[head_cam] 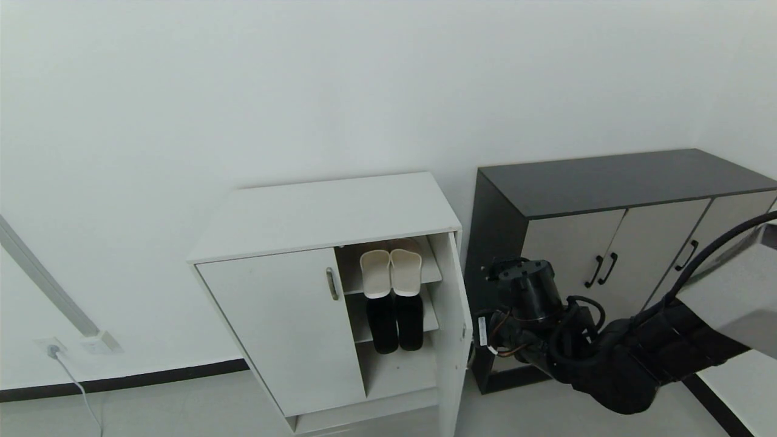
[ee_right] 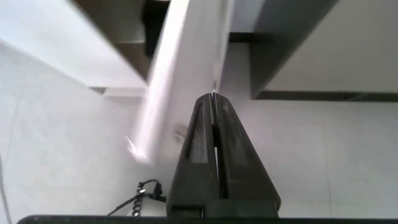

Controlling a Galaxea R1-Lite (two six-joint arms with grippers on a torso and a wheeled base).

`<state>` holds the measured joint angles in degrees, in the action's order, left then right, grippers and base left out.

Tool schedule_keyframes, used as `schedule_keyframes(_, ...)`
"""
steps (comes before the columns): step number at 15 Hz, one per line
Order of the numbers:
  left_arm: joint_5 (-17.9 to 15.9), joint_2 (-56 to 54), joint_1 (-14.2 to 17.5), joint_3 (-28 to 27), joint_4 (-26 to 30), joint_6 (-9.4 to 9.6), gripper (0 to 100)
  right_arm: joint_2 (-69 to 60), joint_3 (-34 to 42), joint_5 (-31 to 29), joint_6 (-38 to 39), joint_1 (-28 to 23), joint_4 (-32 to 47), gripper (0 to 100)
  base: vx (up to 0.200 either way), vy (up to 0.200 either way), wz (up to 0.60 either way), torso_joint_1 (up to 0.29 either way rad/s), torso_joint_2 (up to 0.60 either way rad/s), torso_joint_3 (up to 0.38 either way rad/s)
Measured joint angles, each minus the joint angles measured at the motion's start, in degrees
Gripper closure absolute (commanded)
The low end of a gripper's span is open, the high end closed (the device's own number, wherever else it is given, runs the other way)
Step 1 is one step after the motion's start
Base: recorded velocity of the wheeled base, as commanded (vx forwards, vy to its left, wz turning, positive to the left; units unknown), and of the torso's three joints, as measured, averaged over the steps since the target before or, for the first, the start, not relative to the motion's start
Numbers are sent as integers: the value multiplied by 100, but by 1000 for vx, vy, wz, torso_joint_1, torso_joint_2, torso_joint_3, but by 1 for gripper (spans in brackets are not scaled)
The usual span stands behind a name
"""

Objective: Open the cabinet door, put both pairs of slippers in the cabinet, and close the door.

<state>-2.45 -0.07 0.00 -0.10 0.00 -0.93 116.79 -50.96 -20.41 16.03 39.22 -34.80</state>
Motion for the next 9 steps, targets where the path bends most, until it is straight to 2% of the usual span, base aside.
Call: schedule_keyframes(9,-1,0,0,0,0,4,100,-406,490,123,-197,245,-133,100,0,0,0,0,0,0)
